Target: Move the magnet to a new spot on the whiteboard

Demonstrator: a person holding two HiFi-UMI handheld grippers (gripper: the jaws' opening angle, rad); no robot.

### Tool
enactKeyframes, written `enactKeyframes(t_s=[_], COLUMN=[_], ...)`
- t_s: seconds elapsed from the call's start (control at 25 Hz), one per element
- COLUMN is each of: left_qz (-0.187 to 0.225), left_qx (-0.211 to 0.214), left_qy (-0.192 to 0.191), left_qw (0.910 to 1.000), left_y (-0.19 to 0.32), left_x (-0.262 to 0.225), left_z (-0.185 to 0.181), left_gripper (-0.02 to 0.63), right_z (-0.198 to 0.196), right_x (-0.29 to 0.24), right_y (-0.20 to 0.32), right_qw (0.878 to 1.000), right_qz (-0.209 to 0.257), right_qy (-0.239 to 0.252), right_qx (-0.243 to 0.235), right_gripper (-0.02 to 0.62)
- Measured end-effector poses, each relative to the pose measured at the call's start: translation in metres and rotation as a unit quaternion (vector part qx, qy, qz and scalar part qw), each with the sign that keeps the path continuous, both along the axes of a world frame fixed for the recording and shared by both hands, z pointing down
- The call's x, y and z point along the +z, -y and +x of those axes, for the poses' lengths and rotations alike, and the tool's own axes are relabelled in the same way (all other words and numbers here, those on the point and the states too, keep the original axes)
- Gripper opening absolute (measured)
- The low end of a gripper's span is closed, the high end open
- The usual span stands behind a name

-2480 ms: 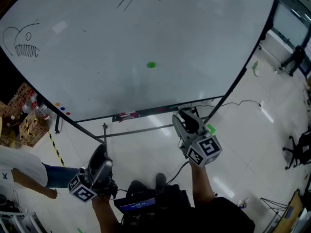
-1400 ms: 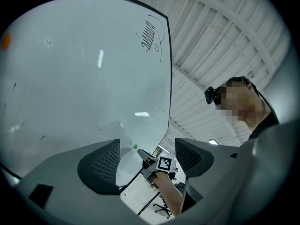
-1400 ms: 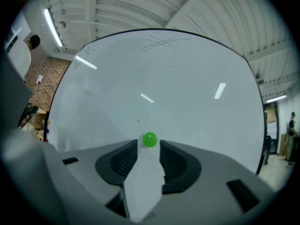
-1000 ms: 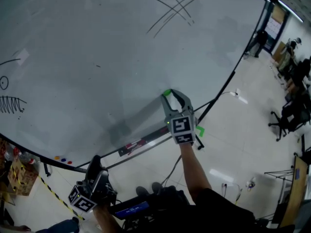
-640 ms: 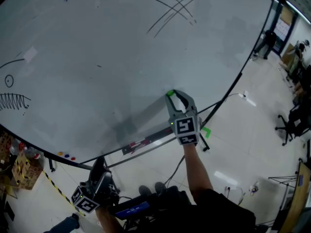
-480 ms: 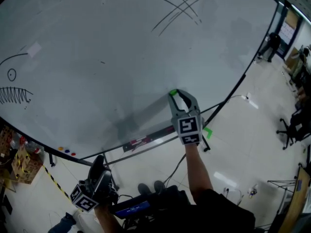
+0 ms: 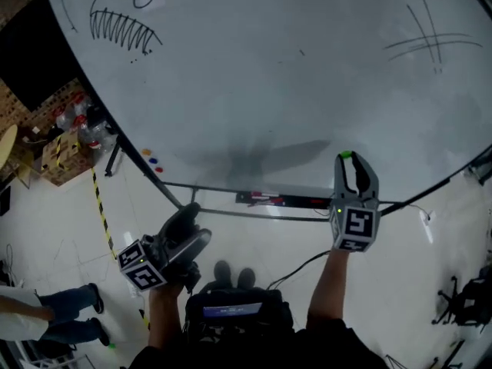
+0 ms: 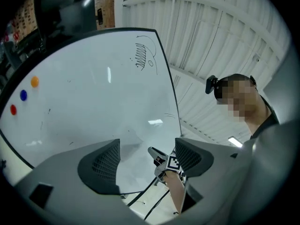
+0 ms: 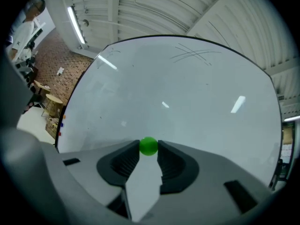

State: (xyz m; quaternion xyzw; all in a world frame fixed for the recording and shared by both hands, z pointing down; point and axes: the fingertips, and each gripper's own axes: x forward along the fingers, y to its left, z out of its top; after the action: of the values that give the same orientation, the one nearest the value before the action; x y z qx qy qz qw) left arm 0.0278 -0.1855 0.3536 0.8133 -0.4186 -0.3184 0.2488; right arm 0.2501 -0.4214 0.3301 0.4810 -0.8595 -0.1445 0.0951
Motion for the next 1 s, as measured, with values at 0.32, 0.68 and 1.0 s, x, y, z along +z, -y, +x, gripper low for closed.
enactKeyframes(t_s=[0.32, 0.68, 1.0], left_qz=[0.009, 0.027, 0.03], left_qx=[-0.046, -0.007, 0.026], left_qy=[-0.004, -0.01, -0.03], left_qw=[0.9989, 0.9996, 0.9987], left_y=[-0.041, -0.081, -0.124], left_x=[-0.003, -0.003, 0.0], left_z=[-0.038, -0.117, -0.218], left_gripper=[0.364, 0.364, 0.364], right_z=[-0.052, -0.109, -0.192], right_x=[-0.005, -0.015, -0.015], right_y=[-0.026, -0.072, -0.13], right_qw=[0.999, 1.0, 0.998], right_qz=[0.005, 0.011, 0.005], right_qy=[-0.008, -0.02, -0.035], right_qx=[-0.034, 0.019, 0.058], right_gripper=[0.15, 0.15, 0.15])
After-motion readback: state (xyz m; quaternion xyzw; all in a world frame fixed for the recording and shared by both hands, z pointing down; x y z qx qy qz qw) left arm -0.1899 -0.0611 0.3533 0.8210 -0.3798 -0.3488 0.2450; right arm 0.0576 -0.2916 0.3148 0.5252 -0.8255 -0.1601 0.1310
